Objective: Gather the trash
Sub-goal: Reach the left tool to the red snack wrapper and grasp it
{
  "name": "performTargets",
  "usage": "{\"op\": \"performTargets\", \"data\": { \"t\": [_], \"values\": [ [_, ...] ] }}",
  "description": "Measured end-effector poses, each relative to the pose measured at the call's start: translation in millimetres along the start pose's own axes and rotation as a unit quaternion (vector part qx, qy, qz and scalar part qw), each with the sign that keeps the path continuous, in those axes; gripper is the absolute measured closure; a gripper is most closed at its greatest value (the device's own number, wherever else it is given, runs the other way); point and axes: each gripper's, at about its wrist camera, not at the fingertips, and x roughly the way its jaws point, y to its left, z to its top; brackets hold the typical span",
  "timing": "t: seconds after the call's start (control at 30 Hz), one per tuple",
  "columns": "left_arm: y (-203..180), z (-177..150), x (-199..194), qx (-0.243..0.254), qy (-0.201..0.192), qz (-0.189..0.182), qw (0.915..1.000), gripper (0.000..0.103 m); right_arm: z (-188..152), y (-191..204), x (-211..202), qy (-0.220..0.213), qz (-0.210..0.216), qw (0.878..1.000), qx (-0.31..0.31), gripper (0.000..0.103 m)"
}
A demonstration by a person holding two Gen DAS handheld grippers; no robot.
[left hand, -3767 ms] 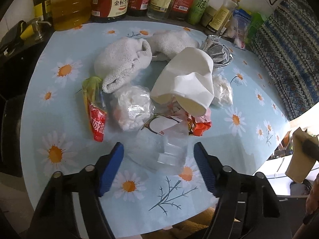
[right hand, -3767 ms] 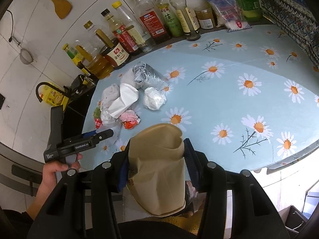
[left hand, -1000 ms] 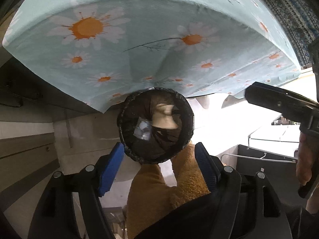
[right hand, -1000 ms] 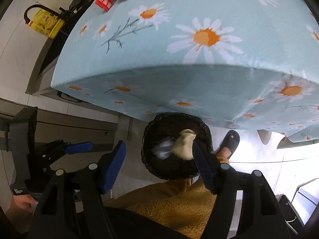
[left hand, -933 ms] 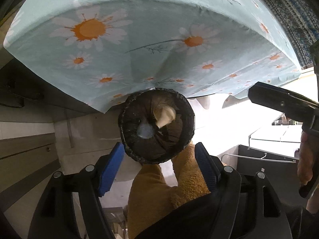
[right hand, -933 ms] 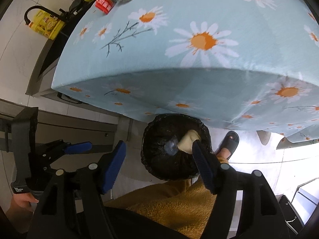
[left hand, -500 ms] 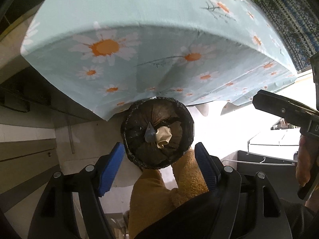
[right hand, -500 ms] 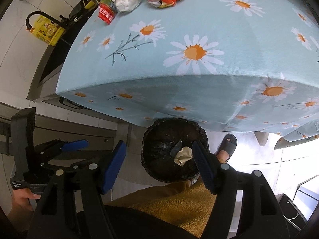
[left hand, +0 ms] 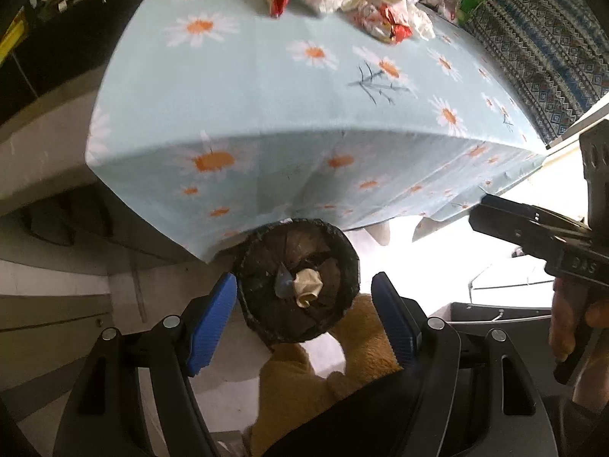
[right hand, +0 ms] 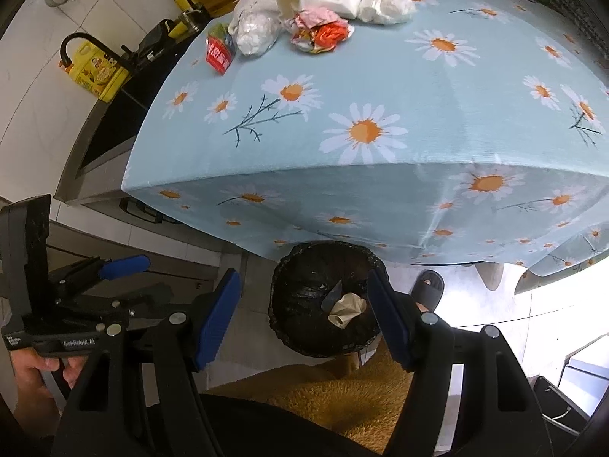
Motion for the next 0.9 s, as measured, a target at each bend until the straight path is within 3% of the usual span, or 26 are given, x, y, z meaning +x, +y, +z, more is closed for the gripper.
{"op": "performTargets", "data": {
  "t": [0.13, 0.57, 0.9],
  "values": [
    [1, 13, -12, -0.01, -0.014, -0.008, 0.9998, 0.032, 5, -5, -15, -0.011, -0.004, 1.0, 0.003, 0.034],
    [-4, 74, -48, -0.044, -0.087, 0.019, 0.995, 0.032, 56, -18, -43, -0.046, 0.005, 0.999, -0.02, 0.034],
    [-16, 121, -48, -0.034, -0.114, 0.056, 0.9914, 0.032, 89, -42, -50, -0.066, 0.015, 0.997, -0.025, 0.034]
  ]
}}
